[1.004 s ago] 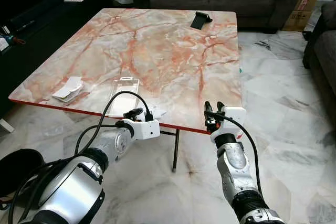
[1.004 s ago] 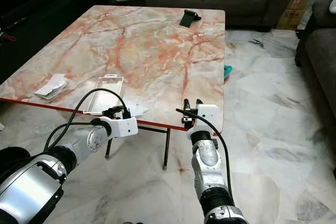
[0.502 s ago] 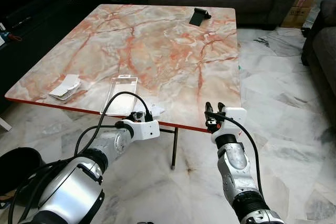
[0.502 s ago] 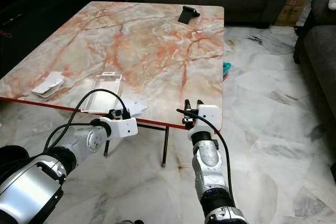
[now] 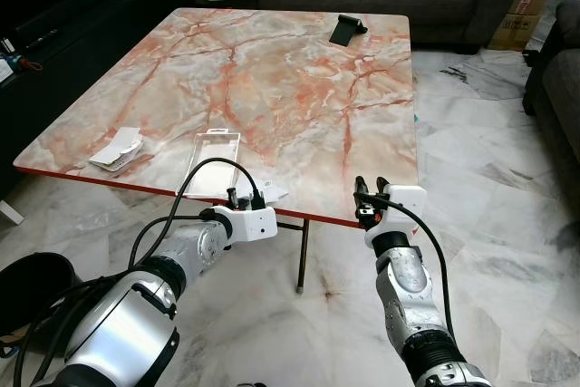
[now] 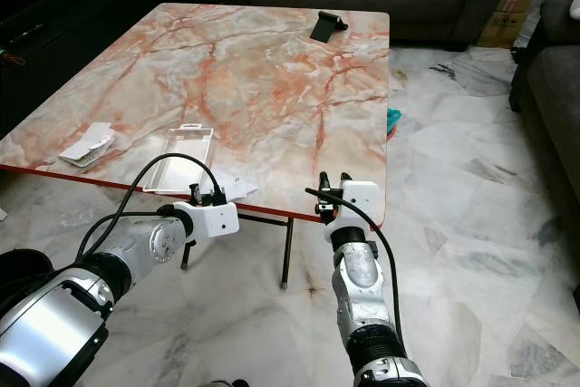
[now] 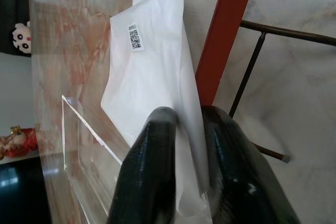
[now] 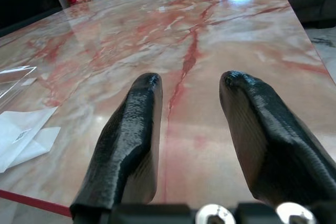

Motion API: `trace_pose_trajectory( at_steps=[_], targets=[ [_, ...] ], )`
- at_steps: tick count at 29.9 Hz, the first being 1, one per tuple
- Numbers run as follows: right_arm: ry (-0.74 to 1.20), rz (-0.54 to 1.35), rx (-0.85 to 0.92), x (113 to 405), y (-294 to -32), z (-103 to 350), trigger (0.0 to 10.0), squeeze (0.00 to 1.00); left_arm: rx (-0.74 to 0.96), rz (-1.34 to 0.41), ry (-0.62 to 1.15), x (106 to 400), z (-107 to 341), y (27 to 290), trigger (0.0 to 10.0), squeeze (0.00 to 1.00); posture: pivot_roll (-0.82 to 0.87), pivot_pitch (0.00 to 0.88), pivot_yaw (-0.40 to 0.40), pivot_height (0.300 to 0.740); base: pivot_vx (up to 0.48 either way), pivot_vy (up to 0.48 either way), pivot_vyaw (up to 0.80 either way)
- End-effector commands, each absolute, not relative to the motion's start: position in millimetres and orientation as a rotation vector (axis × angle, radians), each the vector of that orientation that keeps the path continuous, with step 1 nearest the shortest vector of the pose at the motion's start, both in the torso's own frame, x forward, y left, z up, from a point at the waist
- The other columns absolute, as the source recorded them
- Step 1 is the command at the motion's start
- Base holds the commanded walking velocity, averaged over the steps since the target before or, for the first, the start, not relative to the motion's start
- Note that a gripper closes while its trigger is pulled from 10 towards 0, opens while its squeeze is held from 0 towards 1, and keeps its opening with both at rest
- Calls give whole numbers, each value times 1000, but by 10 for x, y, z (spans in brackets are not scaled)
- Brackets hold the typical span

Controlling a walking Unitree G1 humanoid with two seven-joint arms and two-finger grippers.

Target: Picking trash to rubbish bin

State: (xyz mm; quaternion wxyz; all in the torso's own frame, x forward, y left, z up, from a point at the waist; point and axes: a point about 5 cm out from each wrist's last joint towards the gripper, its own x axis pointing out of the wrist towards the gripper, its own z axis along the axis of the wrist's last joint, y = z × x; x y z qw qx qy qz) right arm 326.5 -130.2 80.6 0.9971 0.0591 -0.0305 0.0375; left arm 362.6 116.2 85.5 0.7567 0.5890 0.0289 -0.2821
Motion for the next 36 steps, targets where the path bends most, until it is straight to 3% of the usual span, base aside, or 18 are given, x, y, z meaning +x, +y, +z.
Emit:
trace_pose_trajectory(
  at_steps=[1,11,16,17,22,24,36],
  targets=[
    [-76,81,119,3297,-1274,865,10000,0,1270,-602,5,3691,1004,1123,0,0,156,57,56,740,0,0,0],
    [-80,82,120,3318,-1271,885,10000,0,1252,-600,-76,3707,1144,1126,0,0,162,51,60,740,0,0,0],
    [-86,80,121,3329,-1273,900,10000,0,1130,-464,-244,3716,1419,1093,196,0,168,42,64,740,0,0,0],
    [-88,80,122,3339,-1269,910,10000,0,1010,-361,-288,3729,1520,1104,10000,0,179,36,63,740,0,0,0],
    [-106,83,128,3367,-1240,964,10000,0,828,-214,-315,3725,1565,1176,10000,0,179,31,63,740,0,0,0],
    [-138,71,130,3400,-1245,1044,10000,0,633,-146,-300,3708,1558,1209,10000,0,179,24,64,740,0,0,0],
    [-203,16,120,3436,-1370,1163,10000,0,279,-33,-253,3553,1402,1405,10000,0,176,0,66,740,0,0,0]
  ],
)
